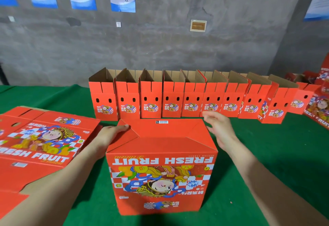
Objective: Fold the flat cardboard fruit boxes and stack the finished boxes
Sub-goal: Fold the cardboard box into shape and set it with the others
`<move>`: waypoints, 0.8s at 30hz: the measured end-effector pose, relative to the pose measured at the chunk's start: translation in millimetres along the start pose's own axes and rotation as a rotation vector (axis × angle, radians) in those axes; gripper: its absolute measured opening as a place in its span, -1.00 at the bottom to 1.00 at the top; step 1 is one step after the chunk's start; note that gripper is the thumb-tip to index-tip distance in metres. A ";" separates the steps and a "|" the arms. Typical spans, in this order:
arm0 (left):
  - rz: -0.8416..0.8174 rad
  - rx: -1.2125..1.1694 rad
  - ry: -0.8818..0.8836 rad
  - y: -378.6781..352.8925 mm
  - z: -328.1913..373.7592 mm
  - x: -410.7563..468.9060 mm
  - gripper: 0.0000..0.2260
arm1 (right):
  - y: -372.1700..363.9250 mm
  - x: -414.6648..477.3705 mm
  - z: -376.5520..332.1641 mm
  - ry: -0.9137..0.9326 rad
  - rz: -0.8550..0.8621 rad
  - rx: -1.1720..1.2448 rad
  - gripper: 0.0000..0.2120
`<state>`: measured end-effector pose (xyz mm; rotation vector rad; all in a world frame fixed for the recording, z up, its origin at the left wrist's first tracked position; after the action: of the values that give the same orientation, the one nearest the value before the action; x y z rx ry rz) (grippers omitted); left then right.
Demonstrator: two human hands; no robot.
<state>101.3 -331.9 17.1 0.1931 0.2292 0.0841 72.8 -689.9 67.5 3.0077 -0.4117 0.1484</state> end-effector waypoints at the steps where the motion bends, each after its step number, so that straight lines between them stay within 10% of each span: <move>1: 0.020 -0.010 0.040 3.4 -5.6 -0.8 -0.77 | 9.0 -2.3 10.5 -0.064 0.046 -0.018 -0.81; 9: 0.051 0.022 -0.048 9.1 4.3 1.4 -0.74 | -8.3 -65.8 90.2 -0.481 -0.445 -0.381 -0.62; 24: 0.284 -0.058 -0.451 43.1 51.5 -5.1 -0.67 | -4.8 -20.9 62.7 -0.423 -0.330 0.116 -0.60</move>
<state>105.7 -299.6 76.1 0.1807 -0.2511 0.3242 59.3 -686.9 2.7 3.1555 0.0734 -0.5119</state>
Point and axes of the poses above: each hand's wrist, its own x-axis towards the middle knuckle, its own y-axis out of the back of the hand, z = x × y, the point moved 8 cm from there along x, towards the middle knuckle, and after that the axes turned 2 degrees about x, right-handed, at the moved point
